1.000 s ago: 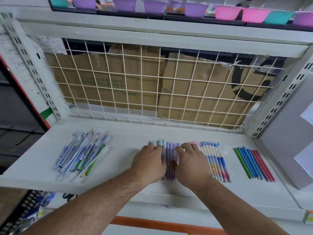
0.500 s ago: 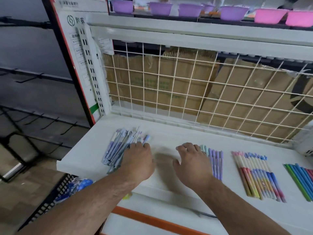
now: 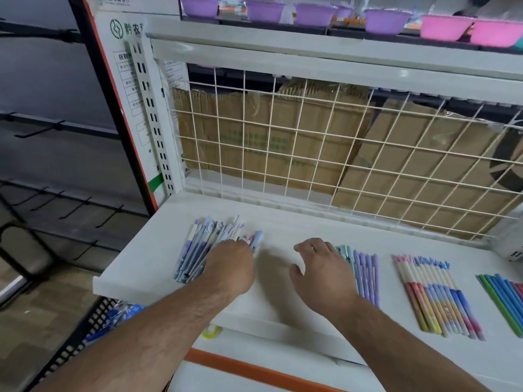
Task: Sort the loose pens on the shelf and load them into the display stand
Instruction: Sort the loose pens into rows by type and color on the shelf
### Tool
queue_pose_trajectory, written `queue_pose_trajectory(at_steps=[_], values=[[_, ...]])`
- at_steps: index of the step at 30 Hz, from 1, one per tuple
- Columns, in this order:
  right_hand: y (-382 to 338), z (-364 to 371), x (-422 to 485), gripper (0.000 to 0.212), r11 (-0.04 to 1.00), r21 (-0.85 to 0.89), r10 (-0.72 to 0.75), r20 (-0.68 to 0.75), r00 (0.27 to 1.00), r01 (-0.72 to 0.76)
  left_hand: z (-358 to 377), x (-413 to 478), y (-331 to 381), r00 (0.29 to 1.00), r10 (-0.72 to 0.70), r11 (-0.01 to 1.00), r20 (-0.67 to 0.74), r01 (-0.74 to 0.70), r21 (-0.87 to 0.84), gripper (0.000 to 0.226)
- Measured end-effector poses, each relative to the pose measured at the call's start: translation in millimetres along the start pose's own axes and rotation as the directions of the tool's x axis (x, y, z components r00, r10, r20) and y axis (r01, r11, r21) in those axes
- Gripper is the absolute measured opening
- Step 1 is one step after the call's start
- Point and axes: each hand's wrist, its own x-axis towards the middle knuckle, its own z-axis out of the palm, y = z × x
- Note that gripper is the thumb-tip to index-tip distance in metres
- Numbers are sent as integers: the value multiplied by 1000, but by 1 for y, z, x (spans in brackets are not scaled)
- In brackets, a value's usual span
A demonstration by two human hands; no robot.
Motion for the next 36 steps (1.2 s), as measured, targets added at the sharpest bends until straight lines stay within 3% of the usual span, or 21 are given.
queue_pose_trajectory(at_steps=[4, 10, 16, 19, 22, 24, 26, 28, 29, 33, 36], values=[[-1, 0, 0, 33, 999, 45, -12, -13, 1000, 12, -5, 3, 6, 995, -10, 1000, 102, 8, 21, 20], [7, 3, -6, 32, 997, 76, -28, -27, 999, 30, -11, 11, 16, 979, 11, 996, 202, -29, 86, 30], [11, 1, -11, 27, 998, 66, -4, -22, 1000, 6, -6, 6, 23, 983, 41, 995, 181, -57, 86, 33], [14, -2, -17, 31, 994, 106, 31, 36, 999, -35, -5, 5, 25, 983, 0, 1000, 185, 3, -18, 36], [19, -4, -21, 32, 978, 180, 94, 73, 993, -106, -9, 7, 32, 988, -18, 957, 152, 61, -283, 27], [21, -8, -22, 31, 955, 250, 134, 110, 985, -158, -13, 9, 42, 986, 15, 831, 167, 81, -551, 21], [24, -11, -25, 30, 917, 341, 161, 159, 974, -207, -17, 4, 57, 963, 44, 522, 266, 205, -828, 12], [28, -17, -26, 28, 863, 435, 185, 201, 962, -257, -19, -2, 72, 939, 79, 243, 336, 309, -920, 13], [31, -20, -27, 27, 829, 482, 200, 218, 955, -284, -20, -4, 79, 931, 104, 168, 349, 330, -929, 14], [52, -36, -33, 22, 702, 610, 259, 265, 929, -369, -25, -13, 113, 919, 182, 53, 350, 347, -937, 13], [76, -48, -45, 17, 658, 635, 298, 274, 914, -405, -24, -20, 145, 908, 216, 49, 360, 358, -932, 8]])
